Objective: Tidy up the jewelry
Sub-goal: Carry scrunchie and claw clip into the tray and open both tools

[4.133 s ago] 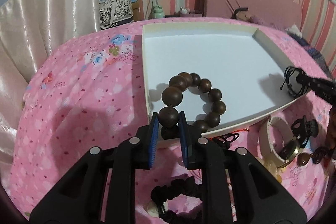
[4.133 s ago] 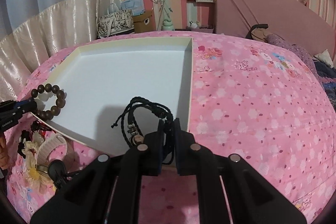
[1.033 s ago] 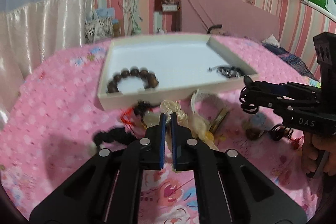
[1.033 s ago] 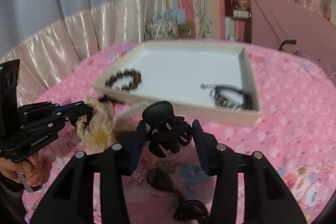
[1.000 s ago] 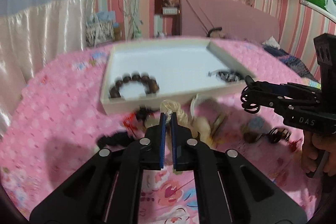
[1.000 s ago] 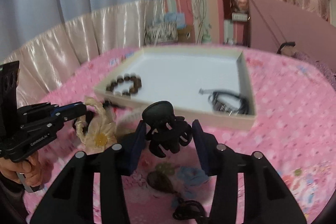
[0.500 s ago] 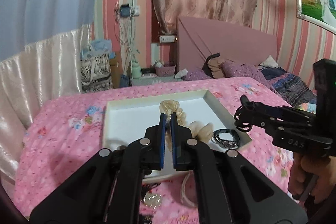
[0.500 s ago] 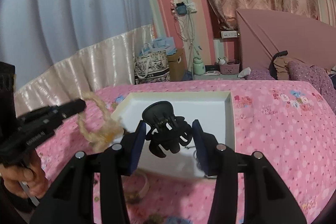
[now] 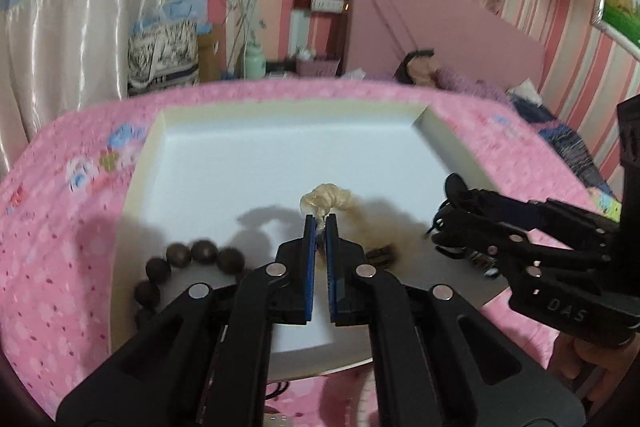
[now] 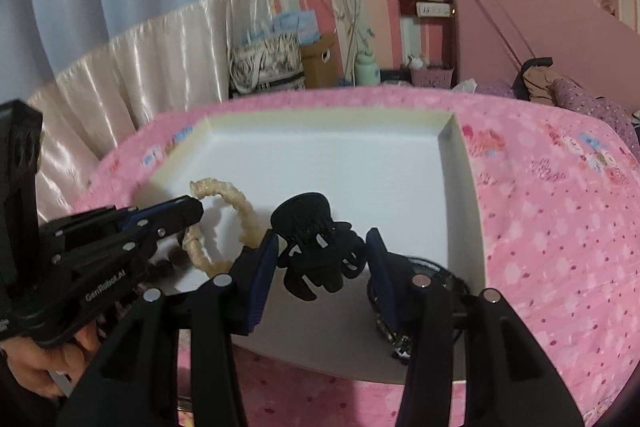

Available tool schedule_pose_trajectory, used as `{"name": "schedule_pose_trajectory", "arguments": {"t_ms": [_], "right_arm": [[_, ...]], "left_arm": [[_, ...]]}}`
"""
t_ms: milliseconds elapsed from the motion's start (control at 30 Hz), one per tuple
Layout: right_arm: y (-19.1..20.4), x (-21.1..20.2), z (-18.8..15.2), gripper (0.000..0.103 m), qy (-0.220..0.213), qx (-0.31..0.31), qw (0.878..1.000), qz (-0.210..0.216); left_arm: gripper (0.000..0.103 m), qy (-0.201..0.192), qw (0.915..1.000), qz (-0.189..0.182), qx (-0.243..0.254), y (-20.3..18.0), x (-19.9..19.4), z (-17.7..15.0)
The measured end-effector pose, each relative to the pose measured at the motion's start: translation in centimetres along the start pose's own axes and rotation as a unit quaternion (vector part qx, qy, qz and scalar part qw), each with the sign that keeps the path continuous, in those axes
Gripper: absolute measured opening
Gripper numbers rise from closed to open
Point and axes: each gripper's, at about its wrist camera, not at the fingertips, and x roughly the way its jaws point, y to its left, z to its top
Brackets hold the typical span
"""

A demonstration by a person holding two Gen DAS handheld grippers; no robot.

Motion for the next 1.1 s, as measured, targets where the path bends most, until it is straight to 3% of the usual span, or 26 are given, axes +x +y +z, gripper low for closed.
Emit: {"name": "schedule_pose_trajectory", "arguments": {"t_ms": [167,333,467,533,600,800,933,1000,1100], "right_arm": [[0.6,1.7,-1.1,0.046,0.029,-0.016,0.999,-0.003],[0.8,1.4,-1.5,0.046,0.024,-0.025,0.999,-0.015],[0.4,1.2,-1.5,0.047,0.024,-0.014,1.0,-0.01],[0.0,0.6,-1.4,0.047,0.014,-0.005,1.0,-0.005],[-0.4,-0.1,-1.3,0.054,0.004,0.002,1.0,0.0],[-2.0,-2.7,-0.8,0.056,-0.03,0.025,0.999,0.007],[-2.6,-4.5,-0.2,0.057,-0.055,0.033,0.998,0.009],[-3.0,-5.0,0.0,0.057,-0.061,0.04,0.997,0.014],[-3.2,-5.7,0.1,0.057,-0.069,0.047,0.996,0.02]], "left_arm": [[0.003,0.029,0.9995,0.011,0.004,0.5,1.4,-1.1],[0.004,0.04,0.999,0.019,0.007,0.4,2.3,-1.8],[0.012,0.037,0.9991,0.019,-0.001,0.7,2.3,-2.1],[0.023,0.023,0.9997,0.009,0.0,0.5,1.4,-2.0],[0.056,0.01,0.9999,0.005,-0.002,0.5,0.6,-1.8],[0.071,-0.012,0.9996,0.003,-0.024,1.4,-1.9,-1.0],[0.072,-0.033,0.9989,0.021,-0.026,2.2,-4.7,0.1],[0.079,-0.037,0.9987,0.031,-0.016,2.6,-6.3,0.2],[0.079,-0.035,0.9964,0.071,0.029,2.9,-8.0,-0.5]]}}
